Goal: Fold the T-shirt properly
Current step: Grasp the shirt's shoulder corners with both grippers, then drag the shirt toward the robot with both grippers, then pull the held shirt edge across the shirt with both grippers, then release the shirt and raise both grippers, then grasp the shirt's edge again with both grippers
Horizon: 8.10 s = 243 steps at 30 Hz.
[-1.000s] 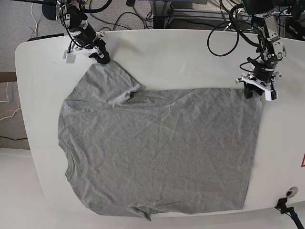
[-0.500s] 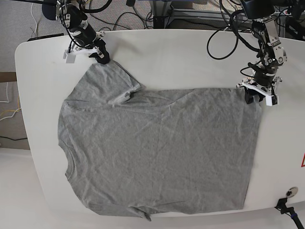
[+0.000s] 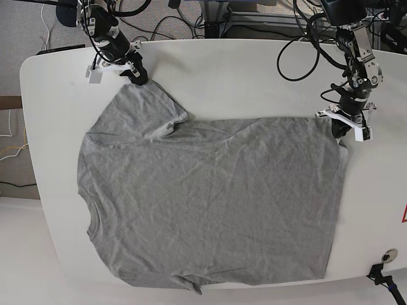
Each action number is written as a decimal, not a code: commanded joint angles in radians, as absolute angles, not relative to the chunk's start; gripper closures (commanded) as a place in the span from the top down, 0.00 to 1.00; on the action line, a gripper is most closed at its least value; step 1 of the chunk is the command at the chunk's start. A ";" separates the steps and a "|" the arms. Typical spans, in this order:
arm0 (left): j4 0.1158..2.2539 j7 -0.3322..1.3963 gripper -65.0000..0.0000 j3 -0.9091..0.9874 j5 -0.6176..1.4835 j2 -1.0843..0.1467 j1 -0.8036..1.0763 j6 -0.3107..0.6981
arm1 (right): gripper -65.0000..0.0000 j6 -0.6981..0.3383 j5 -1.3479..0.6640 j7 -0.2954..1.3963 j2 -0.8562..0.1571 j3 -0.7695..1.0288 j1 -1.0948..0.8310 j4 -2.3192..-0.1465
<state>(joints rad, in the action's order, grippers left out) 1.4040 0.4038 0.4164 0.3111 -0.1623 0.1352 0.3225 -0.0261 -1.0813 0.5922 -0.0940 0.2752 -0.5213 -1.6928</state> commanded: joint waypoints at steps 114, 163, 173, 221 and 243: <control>1.508 0.816 0.00 0.585 0.320 -0.232 -0.076 0.326 | 0.00 -0.033 -1.165 0.685 -0.249 0.216 0.255 -1.268; 1.419 0.769 0.93 0.501 0.320 -0.386 -0.182 0.328 | 0.80 -0.024 -1.115 0.739 -0.298 0.211 0.305 -1.264; 1.655 0.533 0.93 0.504 0.320 -0.455 0.127 0.328 | 0.80 -0.033 -1.059 0.852 -0.504 0.213 0.111 -1.578; 1.681 0.259 0.93 0.495 0.318 -0.424 0.389 0.328 | 0.04 -0.443 -0.176 0.607 -0.257 0.349 -0.030 -1.394; 1.328 0.331 0.93 0.375 0.318 -0.426 0.156 0.329 | 0.00 -0.443 -0.176 0.607 -0.254 0.348 -0.033 -1.379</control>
